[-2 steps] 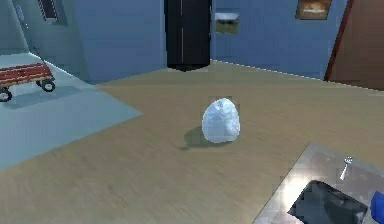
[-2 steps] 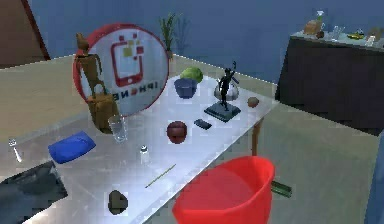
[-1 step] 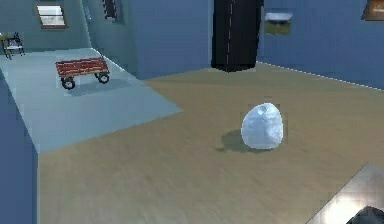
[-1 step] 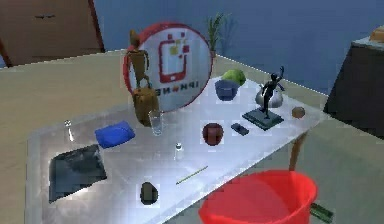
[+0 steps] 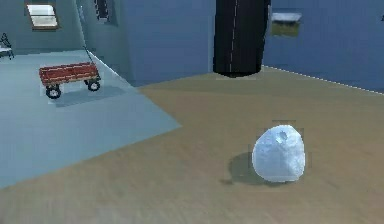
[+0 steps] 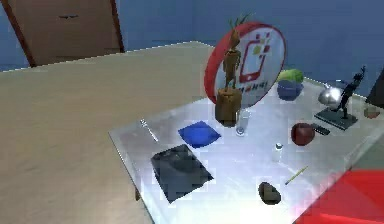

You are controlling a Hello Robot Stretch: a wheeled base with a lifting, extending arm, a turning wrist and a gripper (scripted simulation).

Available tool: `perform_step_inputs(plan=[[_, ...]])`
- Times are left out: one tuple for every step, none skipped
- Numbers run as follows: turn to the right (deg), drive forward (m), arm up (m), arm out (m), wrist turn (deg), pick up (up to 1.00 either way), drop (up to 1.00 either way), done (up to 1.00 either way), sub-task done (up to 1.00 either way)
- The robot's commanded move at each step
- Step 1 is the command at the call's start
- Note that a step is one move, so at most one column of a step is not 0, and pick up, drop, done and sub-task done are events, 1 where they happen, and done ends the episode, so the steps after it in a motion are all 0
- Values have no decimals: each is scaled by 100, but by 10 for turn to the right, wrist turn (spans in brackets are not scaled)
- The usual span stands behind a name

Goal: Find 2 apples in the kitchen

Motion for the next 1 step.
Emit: perform_step_inputs(plan=[[450,0,0,0,0,0,0,0,0]])
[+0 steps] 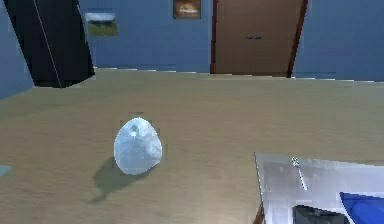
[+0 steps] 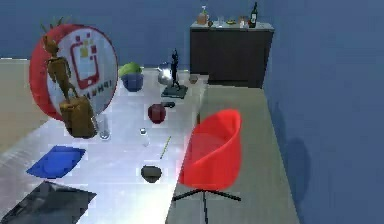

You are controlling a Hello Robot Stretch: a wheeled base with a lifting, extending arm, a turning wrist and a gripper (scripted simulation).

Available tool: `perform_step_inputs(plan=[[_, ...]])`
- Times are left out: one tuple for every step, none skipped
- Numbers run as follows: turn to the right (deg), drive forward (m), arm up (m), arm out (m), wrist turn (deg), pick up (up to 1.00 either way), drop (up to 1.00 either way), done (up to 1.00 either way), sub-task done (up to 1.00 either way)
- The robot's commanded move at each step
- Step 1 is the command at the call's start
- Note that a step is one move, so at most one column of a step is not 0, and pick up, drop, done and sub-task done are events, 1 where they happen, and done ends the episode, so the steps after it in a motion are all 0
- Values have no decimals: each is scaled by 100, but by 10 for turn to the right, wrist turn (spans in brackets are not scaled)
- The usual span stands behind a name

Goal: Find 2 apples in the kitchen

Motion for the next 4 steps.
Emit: perform_step_inputs(plan=[[0,100,0,0,0,0,0,0,0],[60,0,0,0,0,0,0,0,0],[0,5,0,0,0,0,0,0,0],[30,0,0,0,0,0,0,0,0]])
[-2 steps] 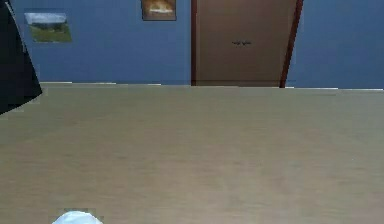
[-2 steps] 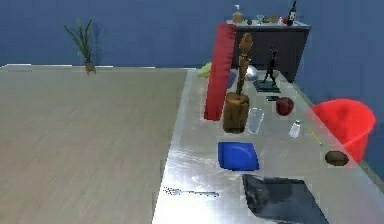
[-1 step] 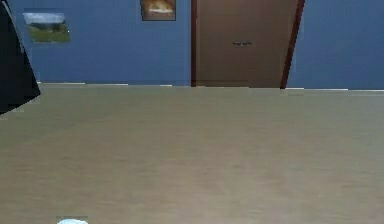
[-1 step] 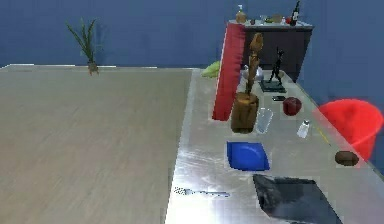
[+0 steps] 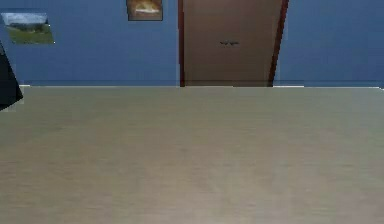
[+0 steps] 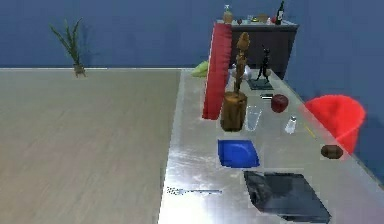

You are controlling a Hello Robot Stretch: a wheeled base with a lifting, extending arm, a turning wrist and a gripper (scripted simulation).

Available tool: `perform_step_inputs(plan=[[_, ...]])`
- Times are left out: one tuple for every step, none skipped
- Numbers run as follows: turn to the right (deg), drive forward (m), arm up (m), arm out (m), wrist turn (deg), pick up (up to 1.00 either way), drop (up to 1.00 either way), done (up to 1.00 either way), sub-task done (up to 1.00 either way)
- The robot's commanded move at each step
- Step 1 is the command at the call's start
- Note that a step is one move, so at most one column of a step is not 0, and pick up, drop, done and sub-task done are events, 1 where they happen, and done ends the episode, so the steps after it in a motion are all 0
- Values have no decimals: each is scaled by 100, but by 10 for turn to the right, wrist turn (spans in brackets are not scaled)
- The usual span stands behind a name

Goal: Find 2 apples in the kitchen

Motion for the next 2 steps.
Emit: perform_step_inputs(plan=[[0,45,0,0,0,0,0,0,0],[450,0,0,0,0,0,0,0,0]])
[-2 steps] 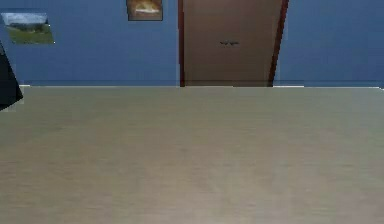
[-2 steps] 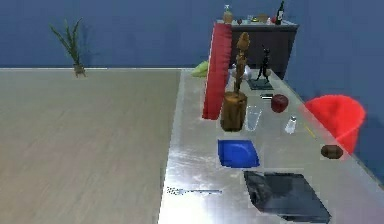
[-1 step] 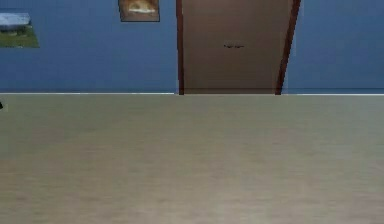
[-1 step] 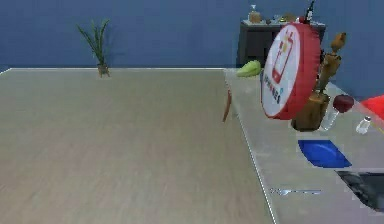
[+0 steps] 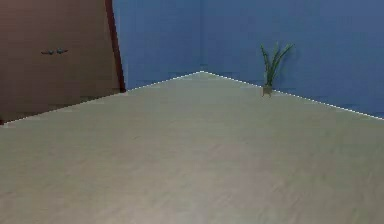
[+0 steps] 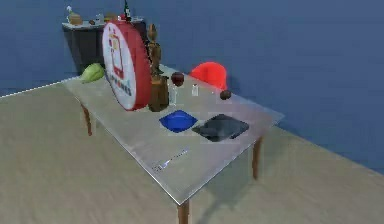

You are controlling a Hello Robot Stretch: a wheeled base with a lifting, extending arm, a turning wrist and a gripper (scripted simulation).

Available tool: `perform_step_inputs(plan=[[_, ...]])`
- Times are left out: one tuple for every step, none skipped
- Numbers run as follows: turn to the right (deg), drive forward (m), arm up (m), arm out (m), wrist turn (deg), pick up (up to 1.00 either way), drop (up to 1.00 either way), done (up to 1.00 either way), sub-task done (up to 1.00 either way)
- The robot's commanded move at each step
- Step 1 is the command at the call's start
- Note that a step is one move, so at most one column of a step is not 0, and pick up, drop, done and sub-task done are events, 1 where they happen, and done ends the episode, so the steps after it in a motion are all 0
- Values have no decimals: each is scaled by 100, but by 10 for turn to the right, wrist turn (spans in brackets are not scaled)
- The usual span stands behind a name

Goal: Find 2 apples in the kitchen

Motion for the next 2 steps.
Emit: perform_step_inputs(plan=[[390,0,0,0,0,0,0,0,0],[0,100,0,0,0,0,0,0,0]])
